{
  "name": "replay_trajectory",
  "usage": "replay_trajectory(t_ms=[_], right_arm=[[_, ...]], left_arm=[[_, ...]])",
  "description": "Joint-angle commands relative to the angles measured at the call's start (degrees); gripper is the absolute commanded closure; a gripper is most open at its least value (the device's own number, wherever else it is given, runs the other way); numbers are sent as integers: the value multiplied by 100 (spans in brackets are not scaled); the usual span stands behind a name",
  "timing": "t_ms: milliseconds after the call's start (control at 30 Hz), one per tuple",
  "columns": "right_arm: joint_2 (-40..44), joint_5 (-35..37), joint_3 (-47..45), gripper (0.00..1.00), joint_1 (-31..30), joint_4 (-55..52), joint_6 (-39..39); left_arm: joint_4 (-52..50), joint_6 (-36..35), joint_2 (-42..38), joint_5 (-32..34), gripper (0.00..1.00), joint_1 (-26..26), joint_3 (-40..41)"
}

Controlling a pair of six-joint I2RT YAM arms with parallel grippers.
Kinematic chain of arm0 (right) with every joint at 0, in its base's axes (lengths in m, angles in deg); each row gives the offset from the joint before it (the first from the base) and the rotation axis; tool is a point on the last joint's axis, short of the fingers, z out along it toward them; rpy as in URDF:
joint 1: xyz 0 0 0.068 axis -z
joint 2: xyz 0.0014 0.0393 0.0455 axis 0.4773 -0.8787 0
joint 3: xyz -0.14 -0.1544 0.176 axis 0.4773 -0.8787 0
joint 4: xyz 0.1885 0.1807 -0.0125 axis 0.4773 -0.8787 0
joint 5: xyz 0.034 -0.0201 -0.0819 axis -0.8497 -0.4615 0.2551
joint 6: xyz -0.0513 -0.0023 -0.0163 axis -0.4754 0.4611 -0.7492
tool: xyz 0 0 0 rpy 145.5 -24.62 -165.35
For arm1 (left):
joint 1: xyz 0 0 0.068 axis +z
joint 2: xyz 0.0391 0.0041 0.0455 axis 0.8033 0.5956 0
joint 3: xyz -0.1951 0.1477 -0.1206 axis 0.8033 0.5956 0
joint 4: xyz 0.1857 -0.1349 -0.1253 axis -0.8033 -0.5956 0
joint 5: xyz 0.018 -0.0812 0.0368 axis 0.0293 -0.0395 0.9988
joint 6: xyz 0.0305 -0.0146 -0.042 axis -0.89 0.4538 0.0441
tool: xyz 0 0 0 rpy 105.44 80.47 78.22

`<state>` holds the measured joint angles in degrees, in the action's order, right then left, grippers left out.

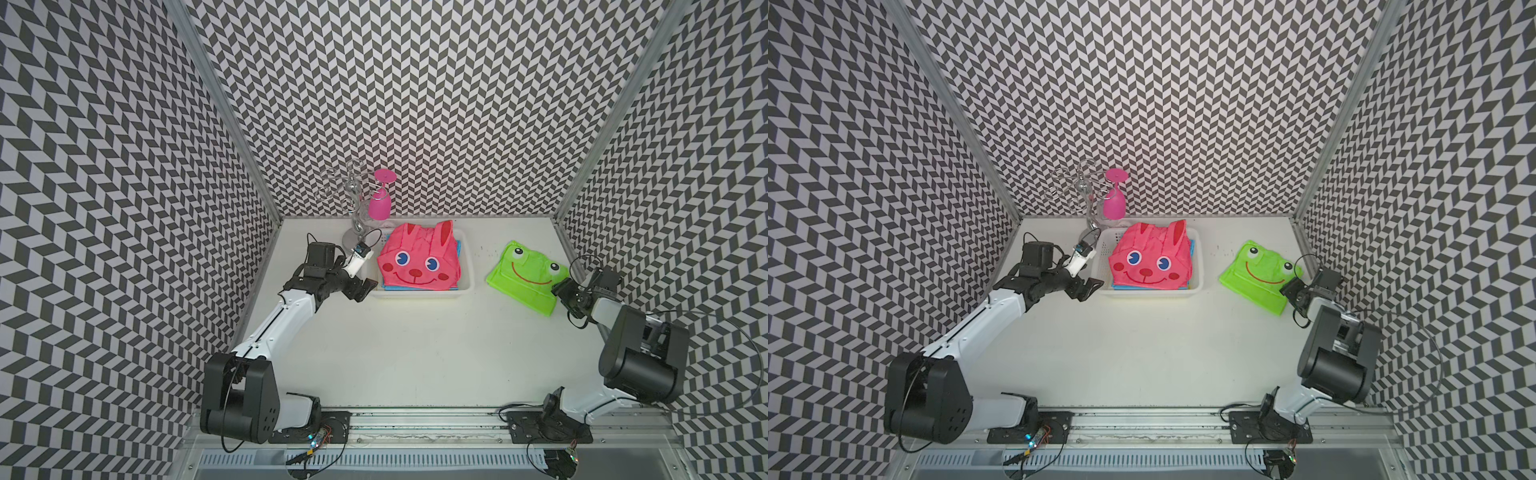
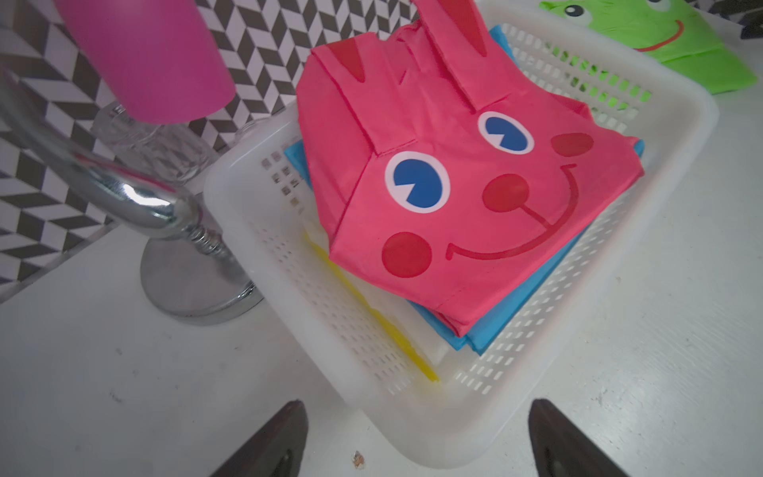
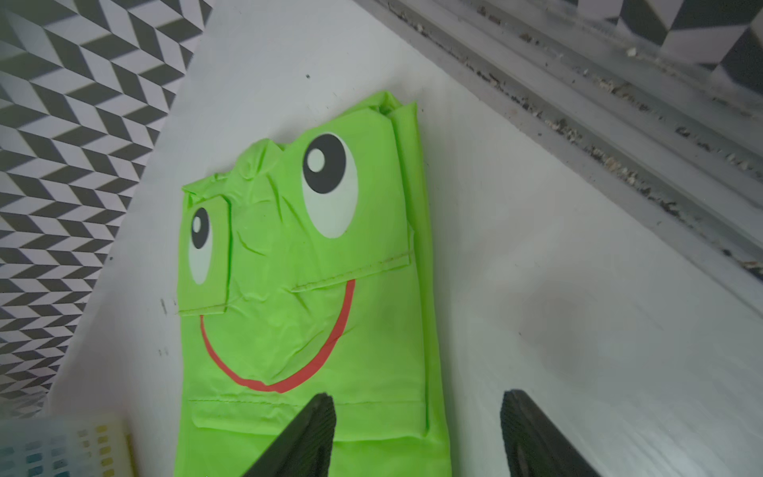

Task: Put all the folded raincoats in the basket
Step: Move the raincoat to the center of the board.

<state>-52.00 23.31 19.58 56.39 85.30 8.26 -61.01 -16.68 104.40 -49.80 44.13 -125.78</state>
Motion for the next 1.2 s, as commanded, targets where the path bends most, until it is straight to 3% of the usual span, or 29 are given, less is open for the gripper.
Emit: replay_trajectory(t_ms=[0, 267, 300, 433, 667, 867, 1167], right_arm=[[-309, -108, 210, 32, 5, 293, -95], [-901, -173, 477, 32, -39, -86, -95], [-878, -621, 469, 78, -71, -158, -486], [-550, -314, 382, 99, -283, -454, -669], [-446, -36, 363, 100, -578, -999, -952], [-23, 510, 354, 100, -1237, -1775, -1230], [400, 1997, 537, 100, -1656, -2628, -1236]], left_arm=[[41, 502, -94, 651, 9, 57, -428], [-233, 405, -154, 612, 5, 128, -647], [-268, 361, -156, 556, 6, 132, -631], [-431, 10, -197, 461, 5, 126, -487], [-443, -313, -399, 433, 2, 127, 7], [-763, -608, -371, 43, 2, 124, 191], [-737, -376, -289, -618, 3, -76, 557]])
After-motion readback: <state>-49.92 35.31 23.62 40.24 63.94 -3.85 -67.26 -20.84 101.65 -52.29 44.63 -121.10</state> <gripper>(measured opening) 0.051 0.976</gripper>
